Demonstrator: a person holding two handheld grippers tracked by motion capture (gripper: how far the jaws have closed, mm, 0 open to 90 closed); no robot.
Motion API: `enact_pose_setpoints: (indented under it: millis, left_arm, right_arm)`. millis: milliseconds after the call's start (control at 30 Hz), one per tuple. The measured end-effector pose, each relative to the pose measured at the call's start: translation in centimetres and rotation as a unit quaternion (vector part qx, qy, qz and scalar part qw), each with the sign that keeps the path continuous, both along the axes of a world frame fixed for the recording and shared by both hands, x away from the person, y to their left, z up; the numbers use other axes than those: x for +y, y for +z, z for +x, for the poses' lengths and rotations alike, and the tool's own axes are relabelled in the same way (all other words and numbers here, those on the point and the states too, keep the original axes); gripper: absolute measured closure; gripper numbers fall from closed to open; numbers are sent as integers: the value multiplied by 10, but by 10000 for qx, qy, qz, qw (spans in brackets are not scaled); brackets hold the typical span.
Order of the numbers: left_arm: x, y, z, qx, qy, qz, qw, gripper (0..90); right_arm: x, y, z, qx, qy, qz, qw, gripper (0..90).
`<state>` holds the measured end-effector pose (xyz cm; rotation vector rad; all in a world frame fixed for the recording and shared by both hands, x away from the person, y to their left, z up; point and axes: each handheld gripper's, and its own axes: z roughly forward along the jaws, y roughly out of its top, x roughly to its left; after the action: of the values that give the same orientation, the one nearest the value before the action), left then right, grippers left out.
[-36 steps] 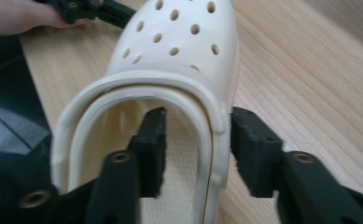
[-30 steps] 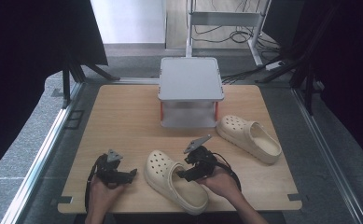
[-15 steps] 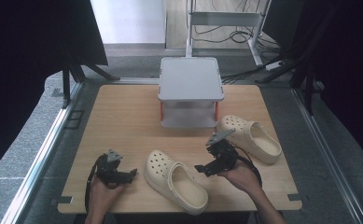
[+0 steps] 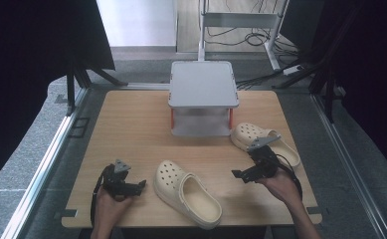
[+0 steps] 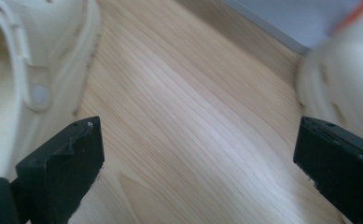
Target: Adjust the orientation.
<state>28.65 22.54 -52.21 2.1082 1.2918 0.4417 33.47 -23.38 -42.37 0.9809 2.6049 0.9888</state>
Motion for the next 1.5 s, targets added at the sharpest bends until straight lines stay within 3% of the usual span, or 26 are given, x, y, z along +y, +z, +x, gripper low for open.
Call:
enact_pose_setpoints:
  millis: [100, 300, 367, 500, 633, 867, 1067, 1133, 1233, 1367, 1500]
  left_arm:
    - [0, 0, 0, 0, 1, 0, 10000, 0]
    - [0, 0, 0, -4, 3, -1, 10000, 1]
    - [0, 0, 0, -4, 3, -1, 10000, 1]
    - [0, 0, 0, -3, 3, -1, 10000, 0]
    - [0, 0, 0, -2, 2, 0, 10000, 0]
    - [0, 0, 0, -1, 4, 3, 10000, 0]
    - [0, 0, 1, 0, 5, 1, 10000, 0]
    - [0, 0, 1, 0, 6, 1, 10000, 0]
    - [-1, 0, 1, 1, 5, -1, 10000, 0]
    - [-1, 0, 1, 2, 9, 1, 10000, 0]
    - [-1, 0, 1, 4, 13, 5, 10000, 0]
  right_arm:
    - [-20, 2, 1, 31, -214, -65, 9997, 64]
    - [-44, 5, 1, 143, -453, -209, 9987, 128]
    - [-56, 7, 2, 179, -651, -146, 9976, 131]
    - [-72, 10, 6, 107, -855, -209, 9961, 147]
    - [-82, 12, 15, 40, -997, -321, 9945, 246]
    - [-90, 10, 44, -20, -1050, -263, 9941, 405]
    - [-89, 2, 74, 173, -1021, -236, 9943, 492]
    - [-89, 0, 77, 204, -1025, -255, 9942, 496]
    - [-90, -6, 84, 321, -885, -236, 9953, 571]
    - [-85, -14, 87, 423, -668, -161, 9967, 760]
    - [-80, -12, 84, 398, -707, -199, 9965, 773]
